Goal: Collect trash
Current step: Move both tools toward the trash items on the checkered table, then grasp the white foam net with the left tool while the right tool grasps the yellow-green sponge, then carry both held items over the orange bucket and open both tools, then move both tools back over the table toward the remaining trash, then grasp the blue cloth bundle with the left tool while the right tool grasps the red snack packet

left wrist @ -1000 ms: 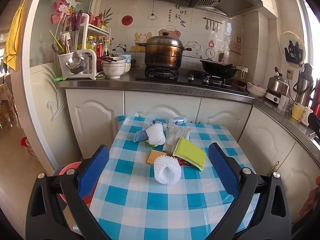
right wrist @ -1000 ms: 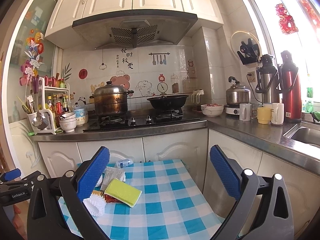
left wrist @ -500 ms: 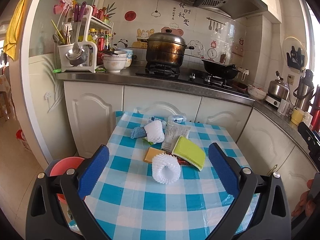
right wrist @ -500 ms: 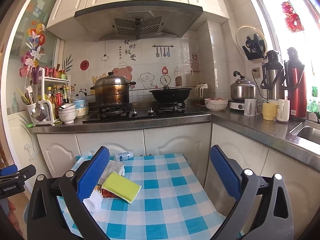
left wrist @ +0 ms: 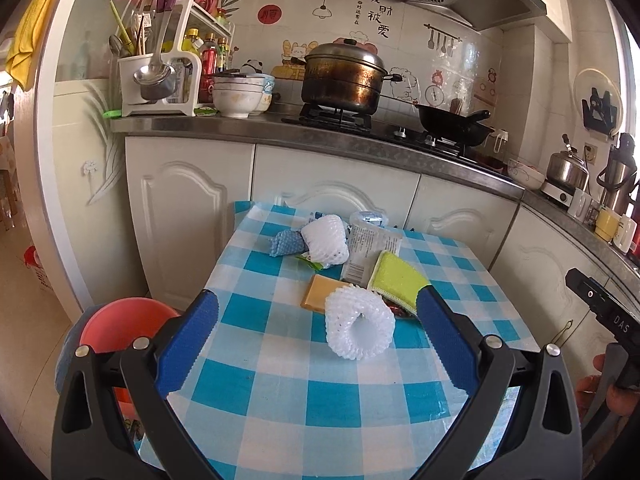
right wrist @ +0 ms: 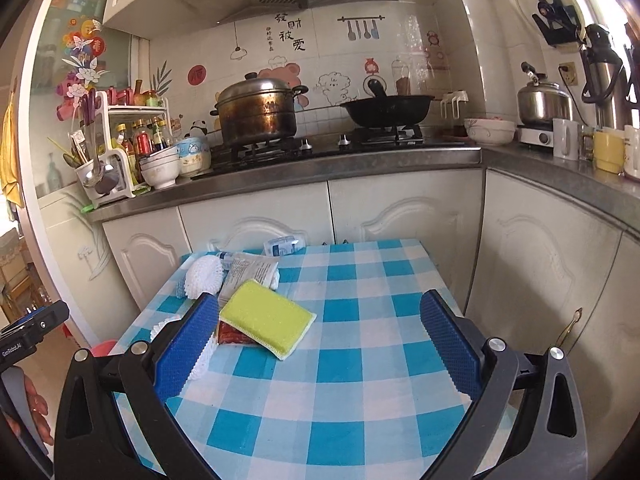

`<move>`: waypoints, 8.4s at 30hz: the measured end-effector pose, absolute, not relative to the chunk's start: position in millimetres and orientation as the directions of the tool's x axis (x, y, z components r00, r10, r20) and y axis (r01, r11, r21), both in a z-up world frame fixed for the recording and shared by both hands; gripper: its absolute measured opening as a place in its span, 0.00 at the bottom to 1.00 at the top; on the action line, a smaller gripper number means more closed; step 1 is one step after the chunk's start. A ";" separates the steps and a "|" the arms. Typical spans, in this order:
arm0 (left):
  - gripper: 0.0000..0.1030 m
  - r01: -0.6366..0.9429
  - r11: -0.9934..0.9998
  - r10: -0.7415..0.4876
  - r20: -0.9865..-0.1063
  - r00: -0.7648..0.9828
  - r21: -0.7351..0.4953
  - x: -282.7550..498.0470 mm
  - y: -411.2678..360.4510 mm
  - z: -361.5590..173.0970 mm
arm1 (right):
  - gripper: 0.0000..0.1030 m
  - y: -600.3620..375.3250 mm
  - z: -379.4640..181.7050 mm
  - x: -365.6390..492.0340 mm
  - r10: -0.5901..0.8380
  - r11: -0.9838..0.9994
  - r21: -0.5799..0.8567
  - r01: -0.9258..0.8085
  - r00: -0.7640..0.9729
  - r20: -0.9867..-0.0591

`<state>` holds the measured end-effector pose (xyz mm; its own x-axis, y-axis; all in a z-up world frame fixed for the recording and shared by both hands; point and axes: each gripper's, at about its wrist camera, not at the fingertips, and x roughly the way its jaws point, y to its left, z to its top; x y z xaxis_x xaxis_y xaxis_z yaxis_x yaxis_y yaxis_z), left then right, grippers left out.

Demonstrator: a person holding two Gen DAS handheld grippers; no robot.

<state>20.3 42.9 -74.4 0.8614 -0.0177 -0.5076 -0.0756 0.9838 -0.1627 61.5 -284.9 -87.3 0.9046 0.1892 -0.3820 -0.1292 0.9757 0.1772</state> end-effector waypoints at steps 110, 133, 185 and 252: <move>0.50 -0.091 0.939 -0.123 -0.571 0.812 -0.333 97.7 159.3 -121.5 | 0.72 -183.4 -102.4 157.8 0.674 0.738 0.475 -0.479 0.522 -0.522; 0.50 -0.385 0.883 0.097 -0.697 0.710 -0.269 23.6 286.2 -214.2 | 0.80 131.9 -129.3 137.7 0.739 0.530 0.439 -0.726 0.141 -0.659; 0.96 -0.330 0.902 0.052 -0.688 0.724 -0.279 53.2 216.9 -149.5 | 0.94 -118.8 -100.9 170.5 0.621 0.779 0.413 -0.471 0.668 -0.409; 0.38 0.154 0.965 -0.260 -0.755 0.602 -0.210 302.2 48.6 -194.9 | 0.78 -130.6 -209.3 239.0 0.365 0.901 0.145 -0.410 0.533 -0.763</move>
